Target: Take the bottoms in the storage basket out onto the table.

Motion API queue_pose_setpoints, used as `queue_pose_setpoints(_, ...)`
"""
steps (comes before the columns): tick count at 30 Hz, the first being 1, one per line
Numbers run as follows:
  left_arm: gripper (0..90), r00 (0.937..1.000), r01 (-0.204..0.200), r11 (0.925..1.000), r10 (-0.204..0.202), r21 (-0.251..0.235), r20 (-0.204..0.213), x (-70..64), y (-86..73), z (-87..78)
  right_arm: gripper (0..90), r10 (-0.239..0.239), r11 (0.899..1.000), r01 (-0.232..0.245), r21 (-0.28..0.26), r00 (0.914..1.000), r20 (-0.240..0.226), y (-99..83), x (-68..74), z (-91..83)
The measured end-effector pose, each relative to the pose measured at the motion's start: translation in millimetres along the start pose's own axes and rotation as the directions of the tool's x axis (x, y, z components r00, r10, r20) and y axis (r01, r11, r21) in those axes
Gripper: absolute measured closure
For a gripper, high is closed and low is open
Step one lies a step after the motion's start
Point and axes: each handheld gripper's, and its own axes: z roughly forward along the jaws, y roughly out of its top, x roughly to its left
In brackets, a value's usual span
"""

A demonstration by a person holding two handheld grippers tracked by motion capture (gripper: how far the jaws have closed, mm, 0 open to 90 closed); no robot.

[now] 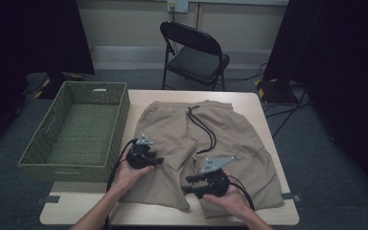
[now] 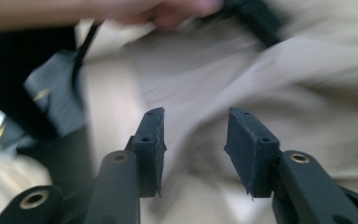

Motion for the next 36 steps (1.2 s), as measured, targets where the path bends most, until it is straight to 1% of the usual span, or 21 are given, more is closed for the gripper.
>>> queue_pose_setpoints(1, 57.6, 0.9999, -0.005, 0.9998, 0.006, -0.017, 0.011, -2.7, 1.0, -1.4, 56.4, 0.008, 1.0, -0.007, -0.004, 0.9986, 0.052, 0.0, -7.6, -4.4)
queue_pose_setpoints(2, 57.6, 0.9997, -0.005, 0.9997, 0.006, -0.024, 0.022, -4.0, 1.4, -1.4, 56.0, 0.012, 1.0, -0.013, 0.002, 0.9922, 0.124, -1.3, -17.6, -7.5)
queue_pose_setpoints(3, 57.4, 0.9992, -0.009, 0.9996, 0.01, -0.028, 0.039, -5.6, 1.3, -0.4, 54.1, 0.024, 1.0, -0.025, 0.004, 0.9867, 0.161, -2.8, -24.4, -8.3)
queue_pose_setpoints(4, 56.3, 0.9986, -0.02, 0.9996, 0.021, -0.019, 0.048, -7.5, 1.0, 1.5, 52.2, 0.045, 0.999, -0.048, 0.01, 0.9788, 0.2, -5.4, -33.9, -8.5)
queue_pose_setpoints(6, 53.8, 0.998, -0.052, 0.9984, 0.051, 0.021, 0.039, -11.9, -0.7, 7.6, 50.0, 0.074, 0.996, -0.086, 0.031, 0.9582, 0.276, -10.7, -51.0, -7.3)
queue_pose_setpoints(8, 51.9, 0.9972, -0.065, 0.9968, 0.064, 0.047, 0.041, -14.3, -2.1, 12.0, 49.4, 0.106, 0.991, -0.126, 0.049, 0.9497, 0.295, -15.3, -63.7, -6.4)
queue_pose_setpoints(10, 50.6, 0.9963, -0.08, 0.9958, 0.078, 0.045, 0.034, -17.0, -4.3, 13.9, 47.8, 0.137, 0.984, -0.166, 0.069, 0.9396, 0.314, -19.7, -70.4, -5.2)
queue_pose_setpoints(12, 50.3, 0.9942, -0.103, 0.9929, 0.101, 0.06, 0.037, -19.4, -4.7, 12.8, 44.7, 0.119, 0.983, -0.159, 0.091, 0.9337, 0.337, -23.3, -71.8, -3.5)
queue_pose_setpoints(14, 49.7, 0.9914, -0.13, 0.9892, 0.129, 0.068, 0.025, -24.2, -6.2, 11.8, 42.1, 0.101, 0.983, -0.15, 0.11, 0.9278, 0.359, -25.9, -72.6, -2.0)
queue_pose_setpoints(16, 47.7, 0.9885, -0.15, 0.9852, 0.149, 0.083, 0.026, -28.6, -8.1, 9.8, 39.5, 0.102, 0.979, -0.16, 0.125, 0.9205, 0.377, -29.5, -75.5, -1.4)
queue_pose_setpoints(18, 45.7, 0.9812, -0.193, 0.9771, 0.192, 0.09, 0.02, -34.9, -11.7, 7.7, 39.2, 0.103, 0.98, -0.161, 0.121, 0.9181, 0.383, -31.8, -76.5, -3.4)
queue_pose_setpoints(19, 45.0, 0.9781, -0.208, 0.9735, 0.207, 0.095, 0.02, -36.6, -13.3, 6.4, 38.9, 0.113, 0.978, -0.172, 0.119, 0.9146, 0.388, -32.8, -76.8, -5.6)
queue_pose_setpoints(21, 44.5, 0.975, -0.222, 0.9696, 0.221, 0.102, 0.022, -39.2, -17.7, 1.7, 38.9, 0.108, 0.979, -0.167, 0.116, 0.9112, 0.398, -35.7, -76.3, -8.3)
queue_pose_setpoints(23, 44.7, 0.9755, -0.22, 0.97, 0.218, 0.103, 0.03, -39.4, -21.1, -1.9, 39.0, 0.072, 0.98, -0.14, 0.139, 0.9104, 0.407, -37.5, -74.6, -10.2)
queue_pose_setpoints(24, 44.8, 0.9755, -0.22, 0.9702, 0.219, 0.101, 0.025, -39.2, -23.5, -3.9, 38.9, 0.042, 0.979, -0.121, 0.162, 0.906, 0.421, -38.8, -72.5, -11.8)
queue_pose_setpoints(26, 44.7, 0.9762, -0.217, 0.9713, 0.215, 0.097, 0.024, -36.7, -26.4, -7.3, 39.0, 0.041, 0.979, -0.12, 0.164, 0.9064, 0.42, -44.6, -70.6, -19.5)
queue_pose_setpoints(28, 44.0, 0.9772, -0.212, 0.9717, 0.211, 0.104, 0.019, -33.0, -27.0, -9.3, 39.0, 0.047, 0.978, -0.129, 0.164, 0.9024, 0.428, -49.1, -70.1, -26.5)
queue_pose_setpoints(31, 43.2, 0.9828, -0.185, 0.9774, 0.184, 0.103, 0.022, -25.7, -25.7, -10.4, 39.2, 0.065, 0.972, -0.157, 0.175, 0.8946, 0.442, -51.6, -67.6, -33.3)
queue_pose_setpoints(32, 43.3, 0.9859, -0.167, 0.9808, 0.165, 0.101, 0.027, -23.1, -24.8, -10.7, 38.6, 0.068, 0.975, -0.152, 0.164, 0.9008, 0.429, -50.2, -65.5, -33.1)
queue_pose_setpoints(34, 41.8, 0.9892, -0.146, 0.9844, 0.143, 0.098, 0.031, -18.9, -23.1, -11.4, 36.9, 0.078, 0.987, -0.127, 0.098, 0.9132, 0.4, -40.1, -59.0, -32.3)
queue_pose_setpoints(36, 41.9, 0.9925, -0.122, 0.988, 0.12, 0.095, 0.024, -14.2, -22.4, -10.7, 32.3, 0.088, 0.993, -0.11, 0.039, 0.9209, 0.38, -26.9, -52.1, -28.1)
